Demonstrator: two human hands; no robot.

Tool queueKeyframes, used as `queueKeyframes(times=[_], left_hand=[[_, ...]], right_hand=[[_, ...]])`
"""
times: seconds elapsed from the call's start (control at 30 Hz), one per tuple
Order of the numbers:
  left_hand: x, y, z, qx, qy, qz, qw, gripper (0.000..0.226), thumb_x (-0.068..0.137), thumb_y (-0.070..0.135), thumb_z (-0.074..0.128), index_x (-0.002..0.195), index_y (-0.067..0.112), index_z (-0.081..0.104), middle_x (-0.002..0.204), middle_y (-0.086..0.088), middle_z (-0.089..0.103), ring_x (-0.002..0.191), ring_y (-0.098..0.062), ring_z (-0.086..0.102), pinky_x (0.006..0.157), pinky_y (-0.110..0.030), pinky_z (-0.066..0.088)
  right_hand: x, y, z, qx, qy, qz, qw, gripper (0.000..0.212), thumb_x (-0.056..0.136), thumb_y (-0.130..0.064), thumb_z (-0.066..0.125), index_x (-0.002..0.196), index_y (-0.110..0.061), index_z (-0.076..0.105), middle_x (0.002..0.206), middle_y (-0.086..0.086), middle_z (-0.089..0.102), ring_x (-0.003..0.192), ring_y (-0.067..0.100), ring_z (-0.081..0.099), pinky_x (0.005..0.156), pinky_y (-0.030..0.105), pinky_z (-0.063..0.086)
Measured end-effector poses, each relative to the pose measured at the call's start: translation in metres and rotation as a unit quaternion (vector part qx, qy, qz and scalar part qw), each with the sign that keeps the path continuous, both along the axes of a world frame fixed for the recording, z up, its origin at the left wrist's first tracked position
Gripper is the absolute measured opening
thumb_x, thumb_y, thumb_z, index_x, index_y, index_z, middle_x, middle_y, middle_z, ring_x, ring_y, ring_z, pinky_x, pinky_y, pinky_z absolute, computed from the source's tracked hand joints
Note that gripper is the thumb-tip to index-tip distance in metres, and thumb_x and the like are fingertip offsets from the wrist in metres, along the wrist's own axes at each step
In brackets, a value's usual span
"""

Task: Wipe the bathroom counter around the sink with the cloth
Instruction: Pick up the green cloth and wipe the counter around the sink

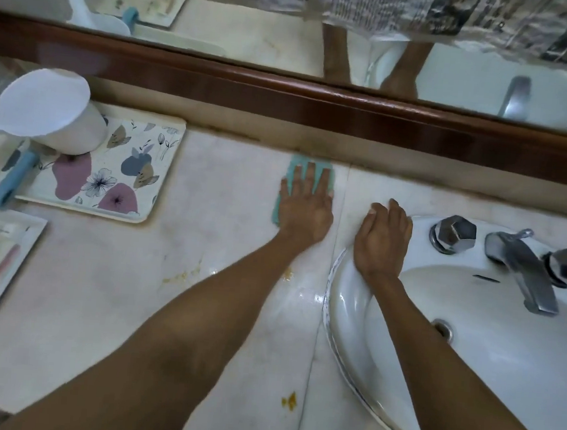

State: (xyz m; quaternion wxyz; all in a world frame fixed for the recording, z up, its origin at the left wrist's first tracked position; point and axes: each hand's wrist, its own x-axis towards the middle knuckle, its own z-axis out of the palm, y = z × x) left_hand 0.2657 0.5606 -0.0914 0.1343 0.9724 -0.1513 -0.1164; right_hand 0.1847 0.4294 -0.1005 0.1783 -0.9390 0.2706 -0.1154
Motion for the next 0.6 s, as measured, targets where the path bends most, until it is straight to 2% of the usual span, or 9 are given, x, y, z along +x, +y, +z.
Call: queueKeyframes(times=[0.03,0.1,0.17,0.23,0.3,0.4,0.47,0.53,0.6], left_hand=[[-0.008,0.003,0.000,0.013,0.005,-0.088,0.996,0.057,0.107,0.044,0.015,0.162,0.030,0.004,0.170,-0.001,-0.003,0.157,-0.026,-0.005,0.125,-0.049,-0.005],[-0.012,0.034,-0.002,0.012,-0.022,-0.253,0.967,0.055,0.108,0.046,0.016,0.161,0.035,0.009,0.170,0.003,0.002,0.157,-0.021,-0.001,0.125,-0.045,-0.001],[0.002,0.079,-0.002,0.005,-0.045,-0.357,0.933,0.052,0.109,0.047,0.016,0.160,0.039,0.010,0.170,0.007,0.005,0.156,-0.015,0.000,0.123,-0.040,0.001],[0.030,0.109,0.001,0.021,-0.060,-0.344,0.937,0.052,0.109,0.047,0.016,0.160,0.040,0.012,0.169,0.007,0.008,0.156,-0.015,0.003,0.125,-0.041,0.004],[0.049,0.102,0.003,0.024,-0.066,-0.241,0.968,0.052,0.108,0.046,0.016,0.160,0.038,0.015,0.169,0.005,0.012,0.156,-0.018,0.006,0.126,-0.047,0.009],[0.041,0.042,0.003,0.022,-0.041,-0.087,0.995,0.056,0.107,0.045,0.012,0.161,0.032,0.008,0.170,0.000,0.007,0.157,-0.024,0.001,0.126,-0.048,0.001],[0.026,0.006,0.000,0.017,-0.012,-0.036,0.999,0.058,0.106,0.045,0.009,0.162,0.030,0.003,0.170,-0.001,0.001,0.156,-0.026,-0.004,0.124,-0.048,-0.005],[0.009,-0.011,0.000,0.018,-0.002,-0.083,0.996,0.057,0.107,0.045,0.009,0.162,0.031,0.001,0.170,0.001,-0.004,0.156,-0.025,-0.008,0.124,-0.048,-0.007],[-0.012,0.000,0.005,0.021,-0.004,-0.199,0.980,0.056,0.107,0.046,0.012,0.161,0.033,0.005,0.170,0.003,-0.003,0.157,-0.022,-0.006,0.124,-0.046,-0.006]], right_hand=[[-0.003,-0.001,0.000,0.005,-0.002,-0.002,1.000,0.044,0.103,-0.027,0.025,0.125,-0.008,0.058,0.147,0.018,0.045,0.138,0.033,0.036,0.121,0.043,0.017],[-0.005,0.000,0.000,0.008,-0.006,0.001,1.000,0.043,0.103,-0.026,0.026,0.124,-0.006,0.058,0.149,0.018,0.042,0.140,0.033,0.034,0.121,0.043,0.016],[-0.006,0.000,0.002,0.013,-0.007,-0.008,1.000,0.043,0.102,-0.025,0.027,0.124,-0.005,0.058,0.149,0.018,0.042,0.140,0.034,0.033,0.121,0.044,0.017],[-0.010,0.002,0.003,0.014,-0.001,-0.012,1.000,0.041,0.103,-0.024,0.027,0.123,-0.004,0.058,0.149,0.018,0.042,0.141,0.033,0.032,0.121,0.045,0.015],[-0.016,0.003,0.003,0.005,0.004,0.004,1.000,0.039,0.103,-0.021,0.028,0.122,-0.004,0.057,0.150,0.018,0.041,0.143,0.033,0.031,0.122,0.046,0.015],[-0.026,0.007,0.005,-0.008,0.013,0.010,1.000,0.042,0.102,-0.023,0.028,0.127,-0.005,0.056,0.153,0.015,0.040,0.145,0.030,0.029,0.121,0.046,0.017],[-0.036,0.011,0.006,0.000,0.016,0.003,1.000,0.046,0.102,-0.027,0.027,0.134,-0.007,0.052,0.155,0.011,0.037,0.147,0.026,0.027,0.121,0.045,0.016],[-0.044,0.014,0.009,0.017,0.011,0.002,1.000,0.048,0.103,-0.028,0.027,0.141,-0.008,0.046,0.158,0.009,0.033,0.149,0.024,0.023,0.122,0.044,0.015],[-0.051,0.016,0.013,0.038,0.002,0.001,0.999,0.048,0.104,-0.028,0.028,0.146,-0.008,0.039,0.160,0.007,0.028,0.150,0.023,0.019,0.123,0.041,0.012]])
